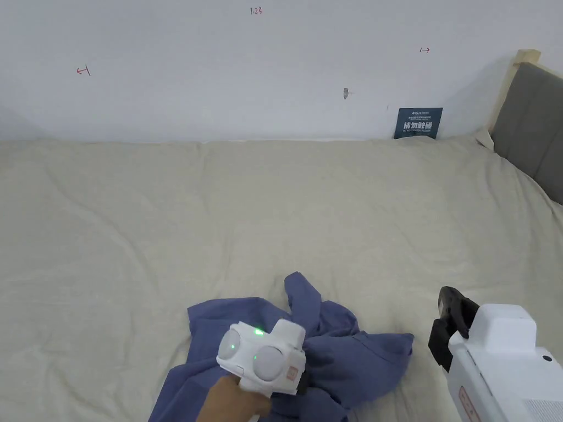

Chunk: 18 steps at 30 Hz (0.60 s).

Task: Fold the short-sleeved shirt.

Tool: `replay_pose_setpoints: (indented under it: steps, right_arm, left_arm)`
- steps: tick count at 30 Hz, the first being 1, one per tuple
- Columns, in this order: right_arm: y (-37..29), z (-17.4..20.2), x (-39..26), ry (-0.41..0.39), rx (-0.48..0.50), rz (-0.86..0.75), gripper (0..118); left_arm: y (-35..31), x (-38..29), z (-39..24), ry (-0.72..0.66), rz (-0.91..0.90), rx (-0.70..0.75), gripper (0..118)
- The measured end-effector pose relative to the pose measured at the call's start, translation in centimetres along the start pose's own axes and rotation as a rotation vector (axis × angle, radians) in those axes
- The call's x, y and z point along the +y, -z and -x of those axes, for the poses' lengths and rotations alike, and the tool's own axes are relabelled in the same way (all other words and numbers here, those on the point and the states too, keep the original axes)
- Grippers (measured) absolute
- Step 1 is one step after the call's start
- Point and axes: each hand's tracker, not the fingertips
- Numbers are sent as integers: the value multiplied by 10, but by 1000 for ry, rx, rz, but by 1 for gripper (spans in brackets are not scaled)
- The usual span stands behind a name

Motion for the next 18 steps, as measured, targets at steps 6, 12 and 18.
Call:
replay_pose_setpoints:
  steps: [6,12,18]
  right_arm:
    - [1,4,-3,-3,5,15,2]
    - [-7,9,8,9,4,-9,2]
    - [-14,16,23,5,9,-56,2]
  left_arm:
    - [-7,-6,3,-115,-59,-24,25]
    - [-80,-3,8,-163,-345,-13,115]
    - [-165,-12,26,-153,-638,141,114]
